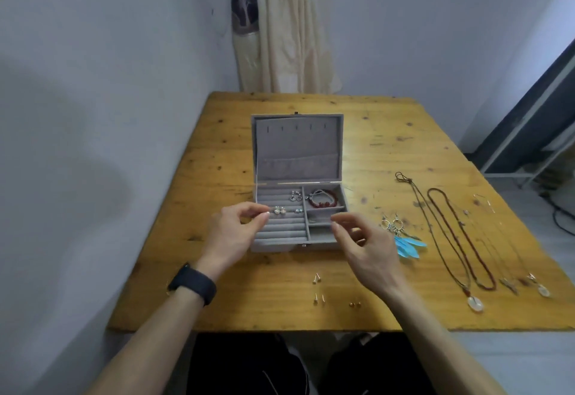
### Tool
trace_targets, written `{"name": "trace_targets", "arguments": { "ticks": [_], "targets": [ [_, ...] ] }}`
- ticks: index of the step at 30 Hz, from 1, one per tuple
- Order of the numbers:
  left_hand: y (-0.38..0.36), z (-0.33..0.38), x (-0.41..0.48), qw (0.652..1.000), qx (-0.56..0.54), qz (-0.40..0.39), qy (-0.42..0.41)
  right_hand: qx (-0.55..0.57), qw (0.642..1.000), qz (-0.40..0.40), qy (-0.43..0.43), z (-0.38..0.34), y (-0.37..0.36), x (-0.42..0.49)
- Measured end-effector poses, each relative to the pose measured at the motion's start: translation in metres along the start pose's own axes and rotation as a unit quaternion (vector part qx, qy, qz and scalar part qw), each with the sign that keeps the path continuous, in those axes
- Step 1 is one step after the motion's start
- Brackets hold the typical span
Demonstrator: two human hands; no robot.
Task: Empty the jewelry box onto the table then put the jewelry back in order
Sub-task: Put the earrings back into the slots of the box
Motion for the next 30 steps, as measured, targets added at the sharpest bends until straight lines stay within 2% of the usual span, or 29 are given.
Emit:
{"name": "trace_targets", "arguments": {
  "ticks": [6, 13, 21, 30],
  "targets": [
    [0.013, -0.01, 0.019, 0.997, 0.063, 0.038, -0.007, -0.031, 0.997, -0.056, 0.042, -0.021, -0.045, 0.026],
    [0.004, -0.006, 0.038, 0.991, 0.128, 0.011, -0.031, -0.108, 0.989, -0.079, 0.068, -0.033, -0.088, 0.057],
    [0.003, -0.004, 0.047, 0.969, 0.24, 0.001, -0.055, -0.233, 0.965, -0.091, 0.082, -0.029, -0.119, 0.072],
    [0.006, -0.008, 0.052, 0.966, 0.256, 0.005, -0.039, -0.28, 0.948, -0.105, 0.108, -0.034, -0.134, 0.076]
  ]
}}
Point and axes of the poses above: each hand's wrist, its own x-axis towards the middle knuckle, its own y-axis out of the back of the hand, z = x × y, the point moved 9 cm from there along x, towards the middle knuckle, and after that the axes turned 1 degree about y, right-handed, at the moved point
